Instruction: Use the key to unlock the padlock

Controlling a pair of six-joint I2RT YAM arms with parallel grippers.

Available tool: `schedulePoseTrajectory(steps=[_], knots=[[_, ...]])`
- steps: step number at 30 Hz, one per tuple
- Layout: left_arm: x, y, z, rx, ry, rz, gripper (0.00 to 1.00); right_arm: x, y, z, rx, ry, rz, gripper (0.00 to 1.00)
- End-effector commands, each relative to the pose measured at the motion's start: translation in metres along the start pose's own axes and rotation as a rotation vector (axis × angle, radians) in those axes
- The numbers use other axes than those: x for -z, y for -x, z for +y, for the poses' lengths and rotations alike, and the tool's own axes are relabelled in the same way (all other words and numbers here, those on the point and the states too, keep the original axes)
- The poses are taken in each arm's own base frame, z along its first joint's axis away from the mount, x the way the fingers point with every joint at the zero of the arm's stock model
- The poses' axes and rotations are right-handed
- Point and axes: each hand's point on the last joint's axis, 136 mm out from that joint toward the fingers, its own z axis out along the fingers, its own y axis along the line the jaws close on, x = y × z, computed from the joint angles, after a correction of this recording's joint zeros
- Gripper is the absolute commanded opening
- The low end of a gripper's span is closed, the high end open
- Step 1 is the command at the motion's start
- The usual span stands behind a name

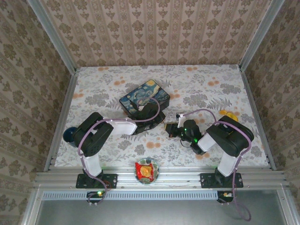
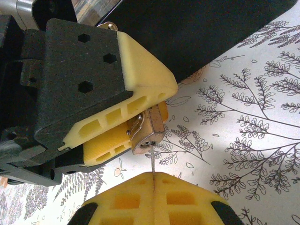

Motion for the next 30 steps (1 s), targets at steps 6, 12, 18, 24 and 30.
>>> schedulePoseTrajectory(steps=[6,12,18,24,30], knots=[[-0.011,-0.038,0.031,0.114,0.06,0.17,0.0,-0.006,0.021,0.014,0.008,0.055,-0.056,0.0],[-0.01,-0.039,0.032,0.115,0.063,0.17,0.0,-0.006,0.027,0.017,0.013,0.062,-0.072,0.0],[-0.009,-0.039,0.034,0.117,0.068,0.171,0.0,-0.004,0.033,0.017,0.02,0.061,-0.079,0.0],[-0.009,-0.04,0.035,0.118,0.075,0.174,0.0,-0.001,0.035,0.019,0.032,0.064,-0.079,0.0],[-0.009,-0.04,0.035,0.123,0.073,0.174,0.0,0.0,0.034,0.021,0.035,0.072,-0.072,0.0]])
